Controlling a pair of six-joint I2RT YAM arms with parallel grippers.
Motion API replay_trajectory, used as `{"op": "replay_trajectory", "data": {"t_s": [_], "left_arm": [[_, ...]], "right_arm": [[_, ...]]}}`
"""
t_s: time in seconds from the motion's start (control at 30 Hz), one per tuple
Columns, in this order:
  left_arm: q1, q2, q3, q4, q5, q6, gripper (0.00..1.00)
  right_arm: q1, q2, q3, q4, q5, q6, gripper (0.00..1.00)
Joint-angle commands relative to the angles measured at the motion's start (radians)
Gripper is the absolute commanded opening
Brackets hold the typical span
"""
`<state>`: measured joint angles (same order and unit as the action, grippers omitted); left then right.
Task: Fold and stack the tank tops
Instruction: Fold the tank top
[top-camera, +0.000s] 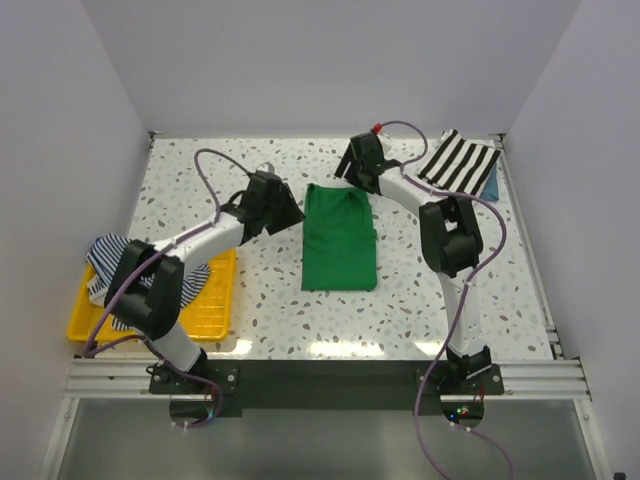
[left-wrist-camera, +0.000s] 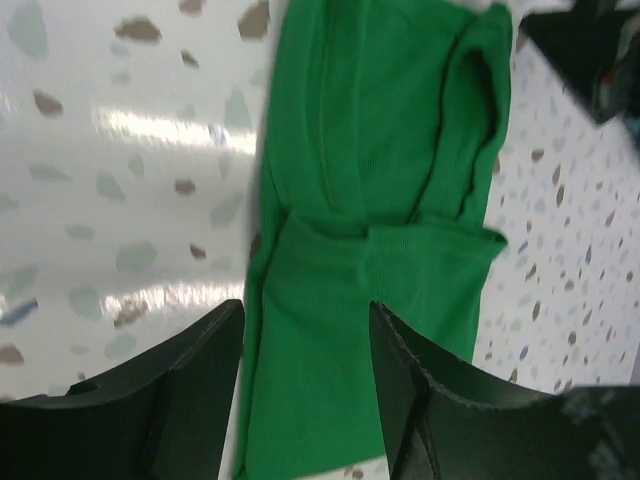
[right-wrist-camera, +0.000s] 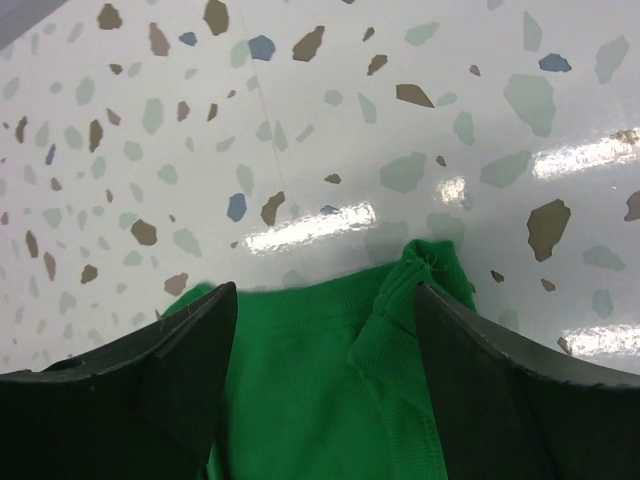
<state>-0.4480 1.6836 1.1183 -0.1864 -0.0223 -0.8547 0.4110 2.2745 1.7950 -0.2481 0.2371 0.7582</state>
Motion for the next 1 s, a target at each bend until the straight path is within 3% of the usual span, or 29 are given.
{"op": "replay_trajectory", "data": {"t_s": [0.0, 0.1, 0.4, 0.5, 0.77, 0.97], "left_arm": [[-0.055, -0.12, -0.124, -0.01, 0.018, -0.003, 0.59], [-0.081, -0.196, -0.228, 0.008, 0.091, 0.008, 0.62], [-0.101, -0.277, -0.41, 0.135, 0.28, 0.049, 0.66], [-0.11, -0.269, -0.429, 0.156, 0.303, 0.037, 0.66], [-0.133, -0.265, -0.503, 0.142, 0.222, -0.072, 0.63], [-0.164, -0.262, -0.523, 0.14, 0.157, -0.138, 0.61]], "right_arm": [[-0.006, -0.131, 0.047, -0.023, -0.036, -0.082, 0.75], [-0.005, -0.217, 0.001, -0.109, -0.021, -0.099, 0.77], [-0.005, -0.637, -0.595, -0.074, -0.113, -0.085, 0.72], [0.006, -0.76, -0.776, -0.04, -0.16, -0.063, 0.66], [0.1, -0.961, -1.109, 0.013, -0.212, 0.068, 0.62], [0.114, -1.03, -1.215, 0.046, -0.193, 0.154, 0.62]]}}
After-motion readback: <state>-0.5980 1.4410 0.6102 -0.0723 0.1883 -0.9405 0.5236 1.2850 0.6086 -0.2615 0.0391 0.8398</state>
